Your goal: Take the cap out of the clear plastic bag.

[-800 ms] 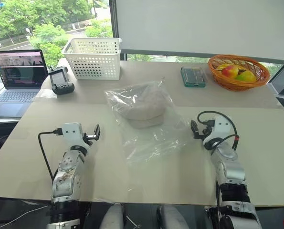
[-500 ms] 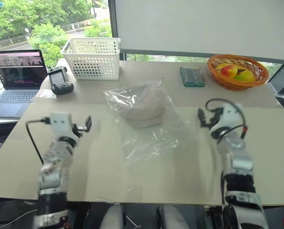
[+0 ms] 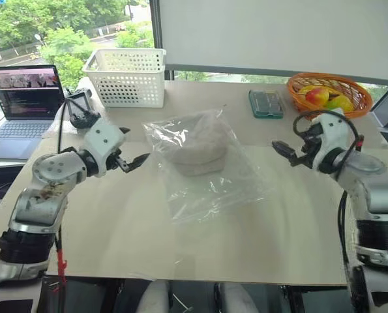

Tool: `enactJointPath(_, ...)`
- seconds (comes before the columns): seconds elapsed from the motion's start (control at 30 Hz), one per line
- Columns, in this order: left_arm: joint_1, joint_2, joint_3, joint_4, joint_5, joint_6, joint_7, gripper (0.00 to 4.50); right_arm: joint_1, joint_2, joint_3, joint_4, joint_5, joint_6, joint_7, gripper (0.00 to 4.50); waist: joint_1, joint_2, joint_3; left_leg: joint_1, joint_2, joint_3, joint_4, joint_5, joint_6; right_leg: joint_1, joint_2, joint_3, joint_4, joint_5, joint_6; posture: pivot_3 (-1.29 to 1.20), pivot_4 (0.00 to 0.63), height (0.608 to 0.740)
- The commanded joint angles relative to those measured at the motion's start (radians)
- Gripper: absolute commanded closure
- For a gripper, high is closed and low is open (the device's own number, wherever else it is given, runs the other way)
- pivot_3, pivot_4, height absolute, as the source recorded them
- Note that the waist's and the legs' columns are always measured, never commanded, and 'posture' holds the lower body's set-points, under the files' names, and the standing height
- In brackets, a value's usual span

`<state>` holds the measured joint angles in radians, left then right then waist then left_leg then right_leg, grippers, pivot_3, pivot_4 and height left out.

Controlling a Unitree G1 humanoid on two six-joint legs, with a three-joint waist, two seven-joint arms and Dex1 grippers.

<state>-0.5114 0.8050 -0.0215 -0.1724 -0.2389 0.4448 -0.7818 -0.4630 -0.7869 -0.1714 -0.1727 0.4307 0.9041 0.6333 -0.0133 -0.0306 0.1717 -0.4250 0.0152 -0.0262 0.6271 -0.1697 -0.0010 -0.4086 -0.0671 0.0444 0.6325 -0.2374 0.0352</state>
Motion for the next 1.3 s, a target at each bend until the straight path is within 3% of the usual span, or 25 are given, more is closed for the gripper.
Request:
enactJointPath(0.03, -0.079, -0.005, -0.072, -0.069, -0.043, 0.038, -0.116, 0.12, 0.130, -0.124, -0.095, -0.261, 0.213, 0.232, 0.142, 0.00, 0.005, 0.000, 0.000, -0.001, 0.000, 0.000, 0.000, 0.000, 0.000, 0.000, 0.000, 0.000, 0.000, 0.000, 0.000, 0.00, 0.150, 0.740)
enactJointPath(0.17, -0.127, -0.071, -0.165, -0.125, -0.089, 0.084, -0.196, 0.12, 0.244, -0.120, -0.222, -0.370, 0.350, 0.396, 0.116, 0.00, 0.001, 0.000, 0.000, 0.000, -0.001, 0.000, 0.002, -0.002, 0.003, 0.003, -0.001, 0.000, -0.002, -0.001, 0.001, 0.00, 0.150, 0.740)
enactJointPath(0.3, -0.178, -0.119, -0.269, -0.110, -0.083, 0.113, -0.275, 0.12, 0.353, -0.103, -0.272, -0.447, 0.369, 0.429, 0.063, 0.00, -0.001, 0.000, 0.000, 0.000, 0.000, 0.000, 0.006, -0.002, 0.003, 0.004, 0.000, 0.000, -0.002, -0.003, 0.006, 0.00, 0.150, 0.740)
enactJointPath(0.4, -0.170, -0.109, -0.381, -0.118, -0.021, 0.077, -0.345, 0.12, 0.356, -0.062, -0.296, -0.462, 0.373, 0.435, -0.002, 0.00, -0.009, 0.001, 0.000, 0.002, 0.001, 0.001, 0.006, -0.002, 0.003, 0.004, 0.002, 0.002, -0.001, -0.005, 0.009, 0.00, 0.150, 0.740)
enactJointPath(0.63, -0.155, -0.142, -0.496, -0.025, 0.173, -0.053, -0.300, 0.12, 0.344, -0.020, -0.324, -0.458, 0.372, 0.437, -0.103, 0.00, 0.000, 0.001, 0.000, 0.001, 0.001, 0.001, 0.006, -0.002, 0.003, 0.004, 0.002, 0.004, -0.001, -0.005, 0.009, 0.00, 0.150, 0.740)
enactJointPath(0.8, -0.147, -0.135, -0.520, 0.013, 0.298, -0.122, -0.267, 0.12, 0.332, -0.013, -0.314, -0.450, 0.380, 0.429, -0.137, 0.00, 0.001, 0.001, 0.000, 0.000, 0.001, 0.001, 0.006, -0.002, 0.003, 0.004, 0.002, 0.003, -0.001, -0.005, 0.009, 0.00, 0.150, 0.740)
enactJointPath(1.03, -0.114, -0.128, -0.501, -0.021, 0.325, -0.101, -0.282, 0.12, 0.297, -0.015, -0.278, -0.420, 0.376, 0.413, -0.154, 0.00, 0.000, 0.001, 0.000, 0.001, 0.001, 0.001, 0.006, -0.002, 0.003, 0.004, 0.002, 0.004, 0.000, -0.005, 0.009, 0.00, 0.150, 0.740)
enactJointPath(1.23, -0.076, -0.147, -0.464, -0.117, 0.257, 0.029, -0.312, 0.12, 0.271, -0.014, -0.249, -0.394, 0.383, 0.417, -0.154, 0.00, 0.000, 0.001, 0.000, 0.001, 0.001, 0.001, 0.006, -0.002, 0.003, 0.004, 0.002, 0.003, 0.000, -0.005, 0.009, 0.00, 0.150, 0.740)
enactJointPath(1.3, -0.069, -0.144, -0.456, -0.141, 0.247, 0.064, -0.315, 0.12, 0.304, -0.058, -0.248, -0.431, 0.420, 0.413, -0.084, 0.00, 0.000, 0.001, 0.000, 0.001, 0.001, 0.001, 0.006, -0.002, 0.003, 0.004, 0.002, 0.003, 0.000, -0.005, 0.009, 0.00, 0.150, 0.740)
